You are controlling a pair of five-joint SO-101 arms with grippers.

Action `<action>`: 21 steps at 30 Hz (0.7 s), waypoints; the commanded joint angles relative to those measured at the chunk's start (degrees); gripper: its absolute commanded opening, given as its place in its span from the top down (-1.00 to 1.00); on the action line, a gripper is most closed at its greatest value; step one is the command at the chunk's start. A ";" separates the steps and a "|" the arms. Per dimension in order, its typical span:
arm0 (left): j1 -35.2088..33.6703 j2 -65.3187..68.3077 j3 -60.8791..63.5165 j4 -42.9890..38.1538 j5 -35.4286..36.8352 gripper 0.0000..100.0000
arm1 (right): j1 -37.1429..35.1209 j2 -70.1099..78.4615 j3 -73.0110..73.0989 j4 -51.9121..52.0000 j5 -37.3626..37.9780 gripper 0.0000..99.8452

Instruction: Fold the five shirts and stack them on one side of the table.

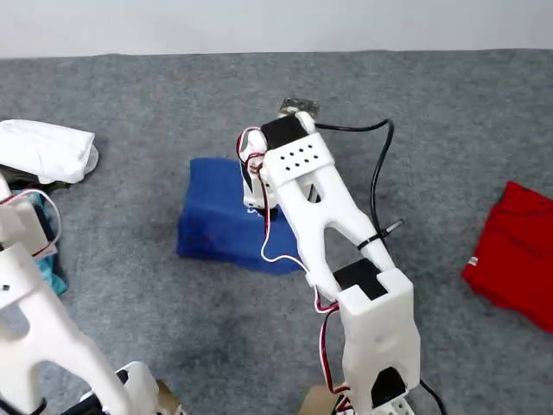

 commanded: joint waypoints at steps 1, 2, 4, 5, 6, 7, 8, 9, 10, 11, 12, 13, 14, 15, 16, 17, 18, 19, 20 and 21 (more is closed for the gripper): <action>0.18 -1.49 1.89 1.14 0.09 0.99 | 0.40 0.48 -0.26 -1.19 -1.58 0.30; 0.18 -1.49 2.15 1.05 0.09 0.99 | 0.40 1.63 -0.35 -1.19 -1.58 0.30; 0.18 -1.49 2.24 1.05 0.09 0.99 | 0.57 3.56 -0.35 -1.19 -1.67 0.30; 0.18 -1.49 2.24 1.05 0.00 0.99 | 0.66 4.44 -0.35 -1.19 -1.67 0.30; 0.18 -1.49 2.24 1.05 0.00 0.99 | 1.10 5.23 -0.35 -1.19 -1.67 0.30; 0.18 -1.49 2.24 1.05 0.00 0.99 | 1.54 6.02 -0.35 -1.27 -1.67 0.30; 0.18 -1.49 2.24 1.05 0.00 0.99 | 1.80 6.73 -0.35 -1.80 -1.67 0.29; 0.18 -1.49 2.24 1.05 0.00 0.99 | 2.07 7.34 -0.35 -1.98 -1.67 0.29; 0.18 -1.49 2.33 1.05 0.00 0.99 | 2.42 7.78 -0.35 -2.15 -1.67 0.29; 0.18 -1.49 2.33 1.05 0.00 0.99 | 2.42 8.04 -0.44 -2.68 -1.67 0.29; 0.18 -1.49 2.42 1.05 0.00 0.99 | 2.51 8.13 -0.44 -3.03 -1.67 0.29; 0.18 -1.49 2.42 1.05 0.00 0.99 | 2.51 8.22 -0.44 -3.30 -1.67 0.29; 0.18 -1.49 2.42 1.05 0.00 0.99 | 2.42 8.22 -0.44 -3.74 -1.67 0.29; 0.18 -1.49 2.42 1.05 0.00 0.99 | 2.33 8.13 -0.44 -4.00 -1.67 0.29; 0.18 -1.49 2.42 1.05 0.00 0.99 | 2.33 8.13 -0.44 -4.44 -1.67 0.29; 0.18 -1.49 2.42 1.05 0.00 0.99 | 2.33 8.13 -0.53 -4.53 -1.67 0.29; 0.18 -1.49 2.42 1.05 0.00 0.99 | 2.24 8.22 -1.05 -4.70 -1.67 0.29; 0.18 -1.49 2.42 1.05 0.00 0.99 | 2.15 8.31 -1.58 -4.70 -1.58 0.29; 0.18 -1.49 2.42 1.05 0.00 0.99 | 1.98 8.22 -2.11 -4.62 -1.58 0.29; 0.18 -1.49 2.42 1.05 0.00 0.99 | 1.98 8.13 -2.64 -4.44 -1.58 0.29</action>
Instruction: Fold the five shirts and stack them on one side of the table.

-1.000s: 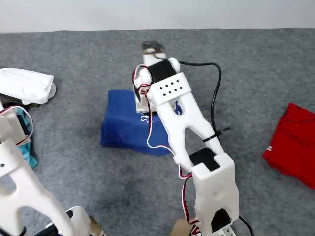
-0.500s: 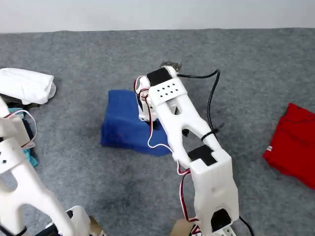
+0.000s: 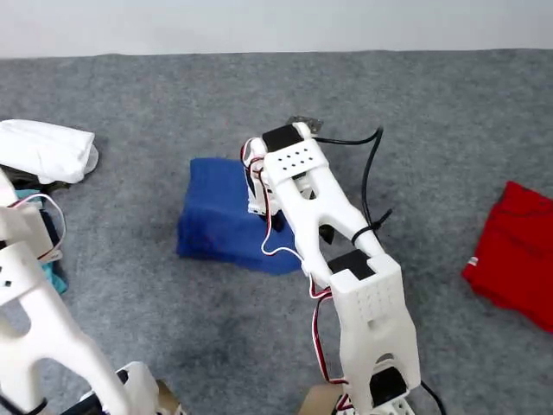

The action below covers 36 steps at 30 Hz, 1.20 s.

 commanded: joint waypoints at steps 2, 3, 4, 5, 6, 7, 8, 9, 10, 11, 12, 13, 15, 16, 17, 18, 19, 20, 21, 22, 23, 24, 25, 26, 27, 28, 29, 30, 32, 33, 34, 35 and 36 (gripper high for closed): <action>0.18 -1.49 -0.13 1.05 0.00 0.99 | -0.22 -1.01 -3.87 -0.04 -0.44 0.29; 0.18 -1.49 -0.13 1.05 0.00 0.99 | -0.31 -1.01 -4.22 -0.04 -0.44 0.29; 0.18 -1.49 -0.13 1.05 0.00 0.99 | -0.31 -1.01 -4.40 -0.04 -0.44 0.29; 0.18 -1.49 -0.13 1.05 0.00 0.99 | -0.40 -1.01 -4.48 -0.13 -0.44 0.29; 0.18 -1.49 -0.13 1.05 0.00 0.99 | -0.75 -1.01 -4.57 -0.13 -0.44 0.29; 0.18 -1.49 -0.13 1.05 0.00 0.99 | -1.01 -1.01 -4.57 -0.04 -0.26 0.29; 0.18 -1.49 -0.13 1.05 0.00 0.99 | -1.36 -1.10 -4.57 0.04 -0.26 0.29; 0.18 -1.49 -0.13 1.05 -0.09 0.99 | -1.71 -1.10 -4.57 0.31 -0.26 0.29; 0.18 -1.49 -0.13 1.05 -0.18 0.99 | -2.07 -1.10 -4.66 0.57 -0.18 0.29; 0.18 -1.49 -0.13 1.05 -0.18 0.99 | -2.51 -1.10 -5.01 0.84 -0.18 0.29; 0.18 -1.49 -0.13 1.05 -0.18 0.99 | -2.77 -1.10 -5.45 1.27 -0.18 0.29; 0.18 -1.49 -0.13 1.05 -0.18 0.99 | -2.86 -1.10 -6.24 1.89 -0.18 0.29; 0.18 -1.49 -0.13 1.05 -0.18 0.99 | -3.21 -1.10 -8.44 2.95 -0.18 0.29; 0.18 -1.49 -0.13 0.97 -0.18 0.99 | -3.21 -1.01 -9.41 3.21 -0.18 0.29; 0.18 -1.49 -0.13 0.97 -0.18 0.99 | -3.21 -0.92 -10.11 3.30 -0.09 0.29; 0.18 -1.49 -0.13 0.97 -0.26 0.99 | -3.12 -0.57 -10.64 3.03 -0.09 0.29; 0.18 -1.49 -0.13 0.97 -0.26 0.99 | -2.95 -0.48 -10.73 2.68 0.00 0.29; 0.18 -1.49 -0.13 0.97 -0.26 0.99 | -2.95 -0.31 -10.73 2.42 0.44 0.29; 0.18 -1.49 -0.13 0.97 -0.26 0.99 | -2.95 0.22 -10.73 2.07 1.05 0.29; 0.18 -1.49 -0.13 0.97 -0.26 0.99 | -2.95 1.01 -10.81 1.80 1.32 0.29; 0.18 -1.49 -0.13 0.97 -0.26 0.99 | -2.95 1.89 -11.08 1.71 1.32 0.29; 0.18 -1.49 -0.13 0.97 -0.26 0.99 | -2.95 2.95 -11.08 1.10 1.41 0.29; 0.18 -1.49 -0.13 0.97 -0.26 0.99 | -2.86 4.00 -11.08 0.75 1.41 0.29; 0.18 -1.49 -0.13 0.97 -0.26 0.99 | -2.42 5.05 -11.08 0.40 1.41 0.29; 0.18 -1.49 -0.13 0.97 -0.26 0.99 | -2.15 6.02 -11.16 -0.13 1.41 0.29; 0.18 -1.49 -0.13 0.97 -0.26 0.99 | -1.89 6.90 -11.16 -0.48 1.41 0.29; 0.18 -1.49 -0.13 0.97 -0.26 0.99 | -1.45 7.69 -11.16 -1.01 1.49 0.29; 0.18 -1.49 -0.13 0.97 -0.26 0.99 | -1.10 8.40 -11.16 -1.45 1.49 0.29; 0.18 -1.49 -0.13 0.97 -0.26 0.99 | -0.75 9.54 -11.16 -2.24 1.49 0.29; 0.18 -1.49 -0.13 0.97 -0.26 0.99 | -0.75 10.07 -11.16 -2.59 1.58 0.30; 0.18 -1.49 -0.13 0.97 -0.26 0.99 | -0.75 10.59 -11.16 -2.68 1.58 0.30; 0.18 -1.49 -0.13 0.97 -0.26 0.99 | -1.01 11.12 -11.16 -2.86 1.58 0.30; 0.18 -1.49 -0.13 0.97 -0.26 0.99 | -1.10 11.65 -11.16 -3.21 1.58 0.30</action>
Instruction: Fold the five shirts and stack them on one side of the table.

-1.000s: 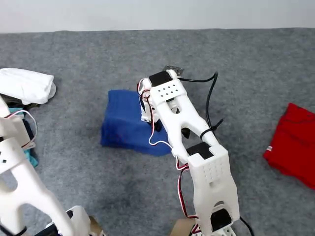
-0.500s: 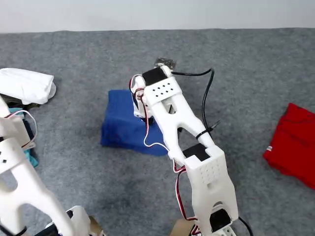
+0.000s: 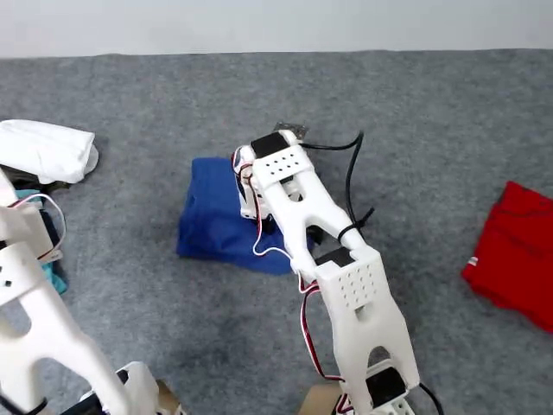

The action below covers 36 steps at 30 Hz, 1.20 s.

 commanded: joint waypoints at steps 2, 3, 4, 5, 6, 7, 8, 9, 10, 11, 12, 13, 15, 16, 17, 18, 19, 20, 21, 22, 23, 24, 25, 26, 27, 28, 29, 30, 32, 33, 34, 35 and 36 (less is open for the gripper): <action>0.18 -1.49 -0.13 0.97 -0.26 0.99 | 0.31 1.45 -3.25 -1.36 0.53 0.30; 0.18 -1.49 -0.13 0.97 -0.26 0.99 | 0.31 1.98 -3.25 -1.36 0.44 0.30; 0.18 -1.49 -0.13 0.97 -0.26 0.99 | 0.40 2.42 -3.25 -1.27 0.44 0.30; 0.18 -1.49 -0.13 0.97 -0.26 0.99 | 0.40 2.77 -3.25 -1.01 0.44 0.30; 0.18 -1.49 -0.13 0.97 -0.26 0.99 | 0.40 3.03 -3.25 -0.75 0.44 0.31; 0.18 -1.49 -0.13 0.97 -0.26 0.99 | 0.40 3.12 -3.25 -0.66 0.44 0.35; 0.18 -1.41 -0.13 0.97 -0.26 0.99 | 0.48 3.12 -3.25 -0.66 0.44 0.41; 0.18 -1.32 -0.13 0.97 -0.26 0.99 | 0.48 3.12 -3.25 -0.84 0.70 0.48; 0.26 -1.23 -0.13 0.88 -0.26 0.99 | 0.48 3.03 -3.25 -1.01 1.58 0.56; 0.26 -1.14 -0.13 0.88 -0.26 0.99 | 0.31 3.03 -3.25 -1.10 2.99 0.64; 0.26 -1.14 -0.13 0.53 -0.26 0.99 | 0.31 3.03 -3.25 -1.19 4.13 0.72; 0.26 -1.23 -0.13 0.18 -0.26 0.99 | 0.31 3.03 -3.25 -1.19 5.01 0.80; 0.26 -1.41 -0.13 0.09 -0.26 0.99 | 0.31 3.03 -3.25 -1.19 7.03 0.94; 0.26 -1.41 -0.13 0.09 -0.26 0.99 | 0.40 3.21 -3.25 -1.01 8.09 0.99; 0.26 -1.41 -0.13 0.09 -0.26 0.99 | 0.48 3.21 -3.25 -0.57 8.70 0.98; 0.26 -1.41 -0.13 0.09 -0.26 0.99 | 0.66 3.03 -3.25 0.13 8.53 0.97; 0.26 -1.41 -0.13 0.09 -0.26 0.99 | 0.75 2.86 -3.25 0.75 8.26 0.98; 0.26 -1.41 -0.13 0.09 -0.26 0.99 | 1.01 2.59 -3.43 1.45 8.26 0.98; 0.26 -1.41 -0.13 0.09 -0.26 0.99 | 1.19 2.15 -3.96 2.59 8.26 0.98; 0.26 -1.32 -0.13 0.09 -0.26 0.99 | 1.36 1.63 -4.66 3.82 8.35 0.98; 0.26 -1.32 -0.13 0.09 -0.26 0.99 | 1.80 0.92 -5.27 5.14 8.62 0.98; 0.26 -1.32 -0.13 0.09 -0.26 0.99 | 2.42 0.13 -5.71 6.37 8.70 0.98; 0.26 -1.41 -0.13 0.09 -0.26 0.99 | 3.12 -0.75 -6.15 7.43 9.32 0.98; 0.26 -1.41 -0.13 0.09 -0.26 0.99 | 4.00 -1.71 -6.24 8.31 11.16 0.98; 0.26 -1.41 -0.13 0.09 -0.26 0.99 | 4.88 -2.77 -6.24 8.84 13.54 0.98; 0.26 -1.41 -0.13 0.09 -0.26 0.99 | 5.93 -3.65 -6.24 9.10 15.91 0.98; 0.26 -1.41 -0.13 0.09 -0.26 0.99 | 7.08 -4.44 -6.24 9.10 18.20 0.98; 0.26 -1.41 -0.13 0.18 -0.26 0.99 | 8.13 -5.23 -6.24 9.10 20.22 0.98; 0.26 -1.41 -0.13 0.18 -0.26 0.99 | 10.07 -6.64 -6.33 8.92 24.09 0.98; 0.26 -1.41 -0.13 0.18 -0.26 0.99 | 10.95 -7.34 -6.33 8.92 26.20 0.98; 0.26 -1.41 -0.13 0.18 -0.26 0.99 | 11.82 -7.78 -6.33 8.92 28.31 0.98; 0.26 -1.41 -0.13 0.18 -0.26 0.99 | 12.70 -8.13 -6.33 8.92 30.59 0.98; 0.26 -1.41 -0.13 0.18 -0.26 0.99 | 13.58 -8.40 -6.33 8.84 32.97 0.98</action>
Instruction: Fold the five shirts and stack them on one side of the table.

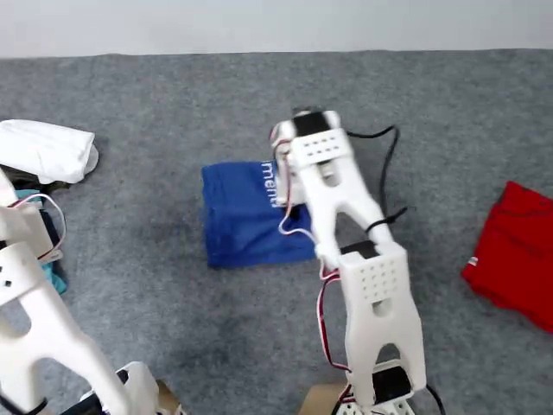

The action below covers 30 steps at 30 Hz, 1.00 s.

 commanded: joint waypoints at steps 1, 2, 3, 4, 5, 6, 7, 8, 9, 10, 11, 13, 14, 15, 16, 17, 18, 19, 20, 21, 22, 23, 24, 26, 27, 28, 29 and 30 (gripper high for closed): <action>0.26 -1.41 -0.13 0.18 -0.26 0.99 | 3.74 -4.97 -1.58 1.89 8.79 0.98; 0.26 -1.41 -0.13 0.18 -0.26 0.99 | 4.79 -4.97 -1.58 1.71 11.60 0.98; 0.26 -1.41 -0.13 0.18 -0.26 0.99 | 5.76 -4.88 -1.58 1.45 14.51 0.98; 0.26 -1.41 -0.13 0.18 -0.26 0.99 | 6.73 -4.79 -1.58 0.84 17.67 0.98; 0.26 -1.41 -0.13 0.18 -0.26 0.99 | 7.96 -4.70 -1.58 0.13 20.92 0.98; 0.26 -1.41 -0.13 0.18 -0.26 0.99 | 9.27 -4.44 -1.58 -0.75 24.26 0.98; 0.26 -1.41 -0.13 0.18 -0.26 0.99 | 10.59 -4.18 -1.58 -1.89 27.25 0.98; 0.26 -1.41 -0.13 0.18 -0.26 0.99 | 11.74 -3.82 -1.58 -3.12 29.98 0.98; 0.26 -1.41 -0.13 0.18 -0.26 0.99 | 12.79 -3.47 -1.58 -4.35 32.62 0.98; 0.26 -1.41 -0.13 0.18 -0.26 0.99 | 13.67 -3.38 -1.58 -5.58 35.16 0.98; 0.26 -1.41 -0.13 0.18 -0.26 0.99 | 14.55 -3.12 -1.58 -6.81 37.89 0.98; 0.26 -1.41 -0.13 0.18 -0.26 0.99 | 15.87 -2.68 -1.58 -9.36 43.69 0.98; 0.26 -1.41 -0.13 0.18 -0.26 0.99 | 16.40 -2.51 -1.58 -10.59 46.59 0.98; 0.26 -1.32 -0.13 0.18 -0.26 0.99 | 16.92 -2.24 -1.58 -11.82 49.23 0.98; 0.26 -1.23 -0.13 0.18 -0.26 0.99 | 17.36 -1.98 -1.58 -13.05 51.78 0.98; 0.26 -1.14 -0.13 0.18 -0.26 0.99 | 17.71 -1.71 -1.58 -14.20 54.24 0.98; 0.26 -1.14 -0.13 0.18 -0.26 0.99 | 18.07 -1.45 -1.58 -15.34 56.70 0.98; 0.26 -1.14 -0.13 0.18 -0.26 0.99 | 18.24 -1.19 -1.58 -16.40 59.08 0.98; 0.26 -1.14 -0.13 0.18 -0.35 0.99 | 18.59 -0.92 -1.58 -17.54 61.19 0.98; 0.26 -1.14 -0.13 0.18 -0.35 0.99 | 18.95 -0.75 -1.58 -18.77 63.03 0.98; 0.26 -1.14 -0.13 0.18 -0.35 0.99 | 19.21 -0.57 -1.58 -19.91 64.44 0.98; 0.26 -1.14 -0.13 0.18 -0.35 0.99 | 19.30 -0.40 -1.58 -20.79 65.41 0.98; 0.26 -1.14 -0.13 0.18 -0.35 0.99 | 19.56 -0.40 -1.58 -21.41 66.11 0.98; 0.26 -1.14 -0.13 0.18 -0.35 0.99 | 19.56 -0.66 -1.58 -21.14 66.29 0.92; 0.26 -1.14 -0.04 0.18 -0.35 0.99 | 19.65 -0.75 -1.58 -20.88 66.20 0.84; 0.26 -1.05 -0.04 0.18 -0.35 0.99 | 19.91 -0.84 -1.58 -20.44 65.41 0.74; 0.26 -1.05 -0.04 0.18 -0.35 0.99 | 20.26 -1.01 -1.67 -20.18 63.47 0.65; 0.26 -0.97 -0.04 0.18 -0.35 0.99 | 20.62 -1.10 -2.11 -20.18 60.75 0.58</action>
